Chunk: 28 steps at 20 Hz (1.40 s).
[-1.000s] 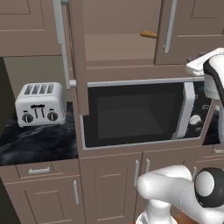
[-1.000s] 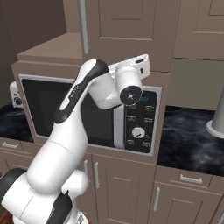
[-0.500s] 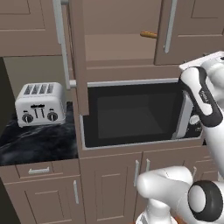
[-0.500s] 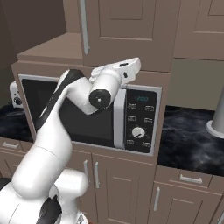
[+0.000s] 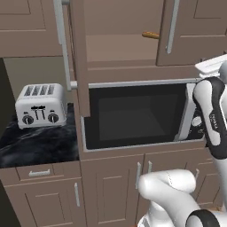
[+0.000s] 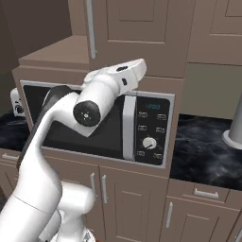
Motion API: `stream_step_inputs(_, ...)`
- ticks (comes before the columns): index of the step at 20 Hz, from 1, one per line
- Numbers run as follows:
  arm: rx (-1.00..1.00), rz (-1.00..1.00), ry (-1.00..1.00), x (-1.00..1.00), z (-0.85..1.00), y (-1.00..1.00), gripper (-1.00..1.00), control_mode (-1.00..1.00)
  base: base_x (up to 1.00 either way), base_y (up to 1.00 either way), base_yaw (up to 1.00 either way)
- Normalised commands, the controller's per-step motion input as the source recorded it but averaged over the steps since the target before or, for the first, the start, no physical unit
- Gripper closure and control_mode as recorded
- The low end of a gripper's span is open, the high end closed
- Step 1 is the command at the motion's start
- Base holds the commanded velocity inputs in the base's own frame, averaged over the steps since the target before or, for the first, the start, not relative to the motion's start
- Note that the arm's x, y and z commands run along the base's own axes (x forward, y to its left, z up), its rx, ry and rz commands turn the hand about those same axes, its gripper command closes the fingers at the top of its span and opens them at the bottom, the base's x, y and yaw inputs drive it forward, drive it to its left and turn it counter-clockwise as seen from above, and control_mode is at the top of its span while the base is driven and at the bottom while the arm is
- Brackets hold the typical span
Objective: Pick the avocado and bread from the counter and place them on the plate. Then pick the jam from the cabinet and place it next to the plate. Lastly close the cabinet door.
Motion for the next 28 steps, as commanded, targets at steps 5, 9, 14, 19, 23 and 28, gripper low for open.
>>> stream_step_inputs(5, -0.06, 0.0, 0.14, -0.68, 0.43, 0.25, -1.0, -1.0, 0.0, 0.0, 0.0)
stream_step_inputs(9, -0.12, 0.0, 0.22, -0.59, 0.11, 0.65, -1.0, -1.0, 0.0, 0.0, 0.0)
stream_step_inputs(14, -0.15, 0.0, 0.13, -0.73, -0.03, 0.84, -1.0, -1.0, 0.0, 0.0, 0.0)
stream_step_inputs(19, -0.09, -0.02, 0.0, -0.81, 0.03, 0.53, -1.0, -1.0, 0.0, 0.0, 0.0)
stream_step_inputs(23, -0.08, -0.03, 0.0, -0.79, 0.04, 0.34, -1.0, -1.0, 0.0, 0.0, 0.0)
stream_step_inputs(28, -0.09, -0.02, 0.0, -0.74, 0.0, 0.42, -1.0, -1.0, 0.0, 0.0, 0.0)
